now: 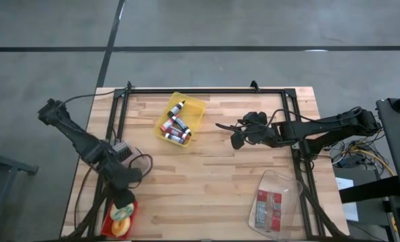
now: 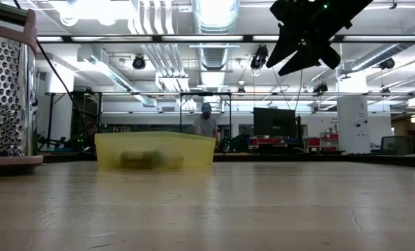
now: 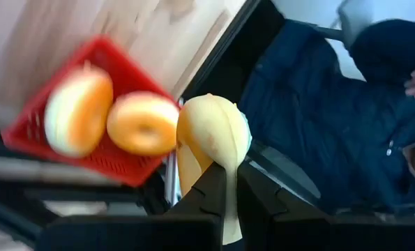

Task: Pick & Place Food Item
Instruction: Put the blue donut into the red bin, then return to Home Position

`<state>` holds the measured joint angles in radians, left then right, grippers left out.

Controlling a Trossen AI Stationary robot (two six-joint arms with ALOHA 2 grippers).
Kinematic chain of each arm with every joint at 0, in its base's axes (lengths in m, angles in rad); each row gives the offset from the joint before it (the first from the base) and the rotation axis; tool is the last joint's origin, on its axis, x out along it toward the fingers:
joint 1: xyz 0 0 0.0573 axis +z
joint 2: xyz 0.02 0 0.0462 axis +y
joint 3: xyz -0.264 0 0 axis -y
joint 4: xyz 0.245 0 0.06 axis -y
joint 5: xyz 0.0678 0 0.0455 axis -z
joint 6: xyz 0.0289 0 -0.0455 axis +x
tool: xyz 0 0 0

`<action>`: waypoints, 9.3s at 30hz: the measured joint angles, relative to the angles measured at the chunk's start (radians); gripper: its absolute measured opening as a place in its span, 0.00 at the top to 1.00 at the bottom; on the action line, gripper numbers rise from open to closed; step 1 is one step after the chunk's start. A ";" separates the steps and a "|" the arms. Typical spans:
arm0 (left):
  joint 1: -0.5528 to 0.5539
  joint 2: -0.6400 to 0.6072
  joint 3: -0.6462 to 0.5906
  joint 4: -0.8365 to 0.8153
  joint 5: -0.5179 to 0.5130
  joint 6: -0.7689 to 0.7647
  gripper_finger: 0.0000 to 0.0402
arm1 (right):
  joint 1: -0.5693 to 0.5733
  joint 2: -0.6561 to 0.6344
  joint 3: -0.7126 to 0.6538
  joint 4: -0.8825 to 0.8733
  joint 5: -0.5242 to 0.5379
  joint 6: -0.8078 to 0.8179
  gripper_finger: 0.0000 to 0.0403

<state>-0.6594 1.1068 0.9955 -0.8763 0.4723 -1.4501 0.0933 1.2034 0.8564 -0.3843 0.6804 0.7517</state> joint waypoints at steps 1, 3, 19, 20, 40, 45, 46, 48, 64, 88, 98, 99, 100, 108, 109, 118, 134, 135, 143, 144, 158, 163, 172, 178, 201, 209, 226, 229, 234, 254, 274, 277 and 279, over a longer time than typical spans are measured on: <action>-0.013 0.004 0.000 0.000 0.001 -0.046 0.94 | 0.000 0.000 0.000 0.000 0.000 0.000 0.50; -0.042 0.009 0.000 0.000 0.003 -0.134 0.94 | 0.000 0.000 0.000 0.000 0.000 0.000 0.50; -0.201 0.015 -0.001 -0.045 -0.212 -0.392 0.94 | 0.000 0.000 0.000 0.000 0.000 0.000 0.50; -0.201 0.015 -0.001 -0.047 -0.227 -0.384 0.94 | 0.000 0.000 0.000 0.000 0.000 0.000 0.50; -0.232 0.228 -0.001 -0.083 -0.155 -0.269 0.94 | 0.000 0.000 0.000 0.000 0.000 0.000 0.50; -0.232 0.253 0.000 -0.088 -0.173 -0.253 0.94 | 0.000 0.000 0.000 0.000 0.000 0.000 0.50; -0.234 0.256 0.000 -0.097 -0.187 -0.248 0.94 | 0.000 0.000 0.000 0.000 0.000 0.000 0.50; -0.236 0.260 0.000 -0.109 -0.210 -0.245 0.94 | 0.000 0.000 0.000 0.000 0.000 0.000 0.50; -0.241 0.263 -0.001 -0.029 -0.283 -0.218 0.94 | 0.000 0.000 0.000 0.000 0.000 0.000 0.50; -0.228 0.262 -0.001 -0.032 -0.541 -0.124 0.94 | 0.000 0.000 0.000 0.000 0.000 0.000 0.50; -0.224 0.258 0.028 -0.030 -0.569 -0.111 0.94 | 0.000 0.000 0.000 0.000 0.000 0.000 0.50; -0.224 0.256 0.036 -0.030 -0.570 -0.100 0.94 | 0.000 0.000 0.000 0.000 0.000 0.000 0.50; -0.224 0.253 0.046 -0.029 -0.574 -0.083 0.94 | 0.000 0.000 0.000 0.000 0.000 0.000 0.50; -0.224 0.242 0.080 -0.028 -0.653 -0.021 0.94 | 0.000 0.000 0.000 0.000 0.000 0.000 0.50; -0.224 0.242 0.076 -0.030 -0.653 -0.029 0.94 | 0.000 0.000 0.000 0.000 0.000 0.000 0.50; -0.225 0.243 0.062 -0.053 -0.592 -0.106 0.93 | 0.000 0.000 0.000 0.000 0.000 0.000 0.50; -0.227 0.243 0.024 -0.036 -0.586 -0.120 0.81 | 0.000 0.000 0.000 0.000 0.000 0.000 0.50; -0.227 0.243 0.020 -0.035 -0.585 -0.121 0.81 | 0.000 0.000 0.000 0.000 0.000 0.000 0.50; -0.227 0.244 -0.012 -0.007 -0.584 -0.145 0.80 | 0.000 0.000 0.000 0.000 0.000 0.000 0.50; -0.227 0.244 -0.018 0.005 -0.583 -0.154 0.80 | 0.000 0.000 0.000 0.000 0.000 0.000 0.50; -0.227 0.244 -0.039 0.000 -0.543 -0.200 0.80 | 0.000 0.000 0.000 0.000 0.000 0.000 0.50; -0.226 0.245 -0.039 0.000 -0.543 -0.200 0.80 | 0.000 0.000 0.000 0.000 0.000 0.000 0.50; -0.226 0.245 -0.039 0.006 -0.543 -0.208 0.64 | 0.000 0.000 0.000 0.000 0.000 0.000 0.50; -0.226 0.245 -0.039 0.008 -0.543 -0.212 0.49 | 0.000 0.000 0.000 0.000 0.000 0.000 0.50; -0.226 0.245 -0.048 0.017 -0.543 -0.230 0.29 | 0.000 0.000 0.000 0.000 0.000 0.000 0.50; -0.226 0.226 -0.048 0.030 -0.538 -0.237 0.29 | 0.000 0.000 0.000 0.000 0.000 0.000 0.50; -0.226 0.221 0.040 -0.046 -0.559 -0.186 0.29 | 0.000 0.000 0.000 0.000 0.000 0.000 0.50; -0.226 0.221 0.059 -0.057 -0.566 -0.173 0.29 | 0.000 0.000 0.000 0.000 0.000 0.000 0.50; -0.225 0.221 0.103 -0.088 -0.606 -0.135 0.29 | 0.000 0.000 0.000 0.000 0.000 0.000 0.50; -0.219 0.218 0.260 -0.148 -1.160 0.303 0.29 | 0.000 0.000 0.000 0.000 0.000 0.000 0.50; 0.017 0.218 0.260 0.152 -1.244 1.010 0.29 | 0.000 0.000 0.000 0.000 0.000 0.000 0.50; 0.073 0.218 0.260 0.193 -1.130 1.094 0.29 | 0.000 0.000 0.000 0.000 0.000 0.000 0.50; 0.102 0.218 0.256 0.238 -1.070 1.172 0.30 | 0.000 0.000 0.000 0.000 0.000 0.000 0.50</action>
<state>-0.5577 1.3247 1.2517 -0.6378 -0.5973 -0.2786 0.0933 1.2037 0.8562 -0.3847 0.6804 0.7517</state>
